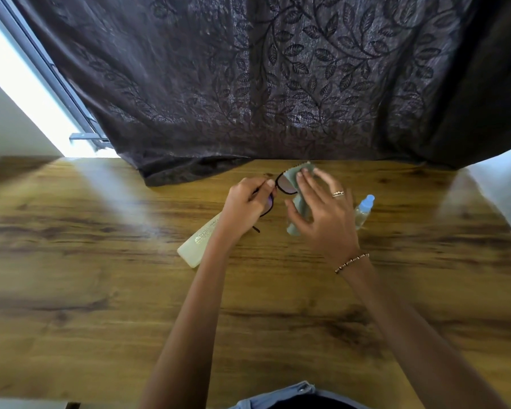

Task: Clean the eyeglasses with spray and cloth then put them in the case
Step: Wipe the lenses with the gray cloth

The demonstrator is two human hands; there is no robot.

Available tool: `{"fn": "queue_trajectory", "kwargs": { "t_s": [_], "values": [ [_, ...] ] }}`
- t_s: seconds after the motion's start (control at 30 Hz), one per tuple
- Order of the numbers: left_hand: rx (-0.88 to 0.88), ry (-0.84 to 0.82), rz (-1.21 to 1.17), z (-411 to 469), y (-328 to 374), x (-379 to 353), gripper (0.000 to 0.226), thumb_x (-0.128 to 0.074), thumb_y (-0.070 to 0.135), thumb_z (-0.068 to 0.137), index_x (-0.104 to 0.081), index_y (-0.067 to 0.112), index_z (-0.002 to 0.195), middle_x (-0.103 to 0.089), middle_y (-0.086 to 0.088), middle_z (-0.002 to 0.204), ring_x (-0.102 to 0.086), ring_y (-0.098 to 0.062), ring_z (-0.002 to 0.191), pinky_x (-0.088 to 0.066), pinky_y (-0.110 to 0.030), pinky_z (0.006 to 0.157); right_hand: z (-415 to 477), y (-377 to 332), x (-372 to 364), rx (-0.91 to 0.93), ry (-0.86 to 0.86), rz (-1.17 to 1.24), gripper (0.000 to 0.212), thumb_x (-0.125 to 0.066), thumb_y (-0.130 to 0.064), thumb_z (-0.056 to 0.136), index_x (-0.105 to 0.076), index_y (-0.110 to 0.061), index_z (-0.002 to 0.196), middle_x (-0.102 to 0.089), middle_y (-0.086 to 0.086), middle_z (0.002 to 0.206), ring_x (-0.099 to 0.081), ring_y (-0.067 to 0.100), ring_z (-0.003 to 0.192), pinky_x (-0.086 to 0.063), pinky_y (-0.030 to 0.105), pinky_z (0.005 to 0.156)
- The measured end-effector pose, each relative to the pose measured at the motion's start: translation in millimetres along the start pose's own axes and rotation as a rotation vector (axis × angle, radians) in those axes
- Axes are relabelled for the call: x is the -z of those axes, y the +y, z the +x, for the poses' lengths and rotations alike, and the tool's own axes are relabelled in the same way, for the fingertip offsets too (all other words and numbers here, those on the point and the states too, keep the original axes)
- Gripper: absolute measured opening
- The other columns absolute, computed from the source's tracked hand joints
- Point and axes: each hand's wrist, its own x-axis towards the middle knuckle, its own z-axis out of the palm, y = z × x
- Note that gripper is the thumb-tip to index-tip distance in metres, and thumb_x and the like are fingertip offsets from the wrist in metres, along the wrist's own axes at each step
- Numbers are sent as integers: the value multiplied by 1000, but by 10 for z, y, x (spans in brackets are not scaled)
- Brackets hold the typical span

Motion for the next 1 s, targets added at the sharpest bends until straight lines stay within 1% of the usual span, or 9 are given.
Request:
{"fn": "queue_trajectory", "kwargs": {
  "t_s": [0.13, 0.23, 0.33, 0.43, 0.53, 0.6, 0.7, 0.83, 1.0],
  "values": [
    [-22, -7, 26, 50, -19, -6, 28, -49, 15, 99, -63, -1, 80, -64, -19, 72, -56, -33, 66, -42, -37, 61, -57, -73, 19, 138, 2, 30, 38, -57, -33, 92, -66, -6, 118, -66, 4, 123, -54, 20, 120, -39, 34, 90],
    [-110, -29, 81, 53, 12, -23, 26, -50, 10, 98, -63, 2, 77, -65, -14, 71, -58, -22, 66, -42, -21, 62, 3, -43, 10, 92, -82, 0, 49, -49, -40, 94, -56, -9, 132, -56, 2, 136, -45, 19, 129, -36, 35, 94],
    [-129, -18, 92, 56, 17, 16, 27, -50, 11, 98, -60, 11, 72, -62, -9, 66, -54, -12, 61, -35, -8, 60, 18, 15, 6, -8, -46, -19, 49, -50, -42, 94, -59, -9, 128, -60, 3, 131, -49, 20, 128, -36, 37, 94],
    [-98, -8, 79, 54, -51, 18, 27, -50, 13, 98, -60, 11, 73, -61, -7, 66, -52, -14, 59, -36, -13, 57, -57, -35, 2, 52, 23, 18, 39, -55, -35, 93, -67, -6, 116, -68, 5, 118, -56, 22, 119, -40, 38, 92],
    [-111, -17, 120, 55, -94, -32, 26, -50, 12, 98, -59, 6, 74, -57, 1, 66, -47, -6, 61, -31, -15, 60, -68, -130, -2, 77, -26, 100, 37, -53, -30, 94, -64, -8, 122, -63, 2, 128, -53, 22, 124, -46, 40, 89],
    [-123, -7, 125, 54, -94, -38, 27, -50, 13, 98, -61, 3, 75, -57, 2, 67, -48, -5, 63, -31, -13, 62, -24, -123, 1, 27, -53, 64, 42, -51, -33, 95, -58, -11, 130, -56, -2, 136, -48, 21, 129, -40, 38, 92],
    [-141, 40, 104, 59, -96, 14, 27, -50, 16, 98, -62, 6, 76, -58, 4, 68, -50, -6, 67, -33, -14, 64, 4, -84, 5, -43, -27, -10, 44, -53, -38, 95, -59, -10, 129, -59, 0, 133, -49, 21, 128, -35, 37, 94],
    [-119, 37, 101, 69, -131, 31, 26, -50, 15, 98, -62, 7, 77, -60, 0, 69, -52, -11, 67, -37, -19, 63, -55, -210, -9, -32, 41, 23, 34, -57, -27, 93, -66, -7, 119, -66, 3, 123, -55, 21, 120, -39, 38, 95],
    [-128, 13, 95, 25, -103, 19, 28, -50, 14, 98, -61, 6, 74, -56, 6, 65, -49, -4, 64, -34, -12, 63, 6, -206, -24, -19, -70, 31, 43, -50, -32, 95, -57, -9, 131, -56, 1, 136, -47, 21, 129, -39, 40, 96]
  ]
}}
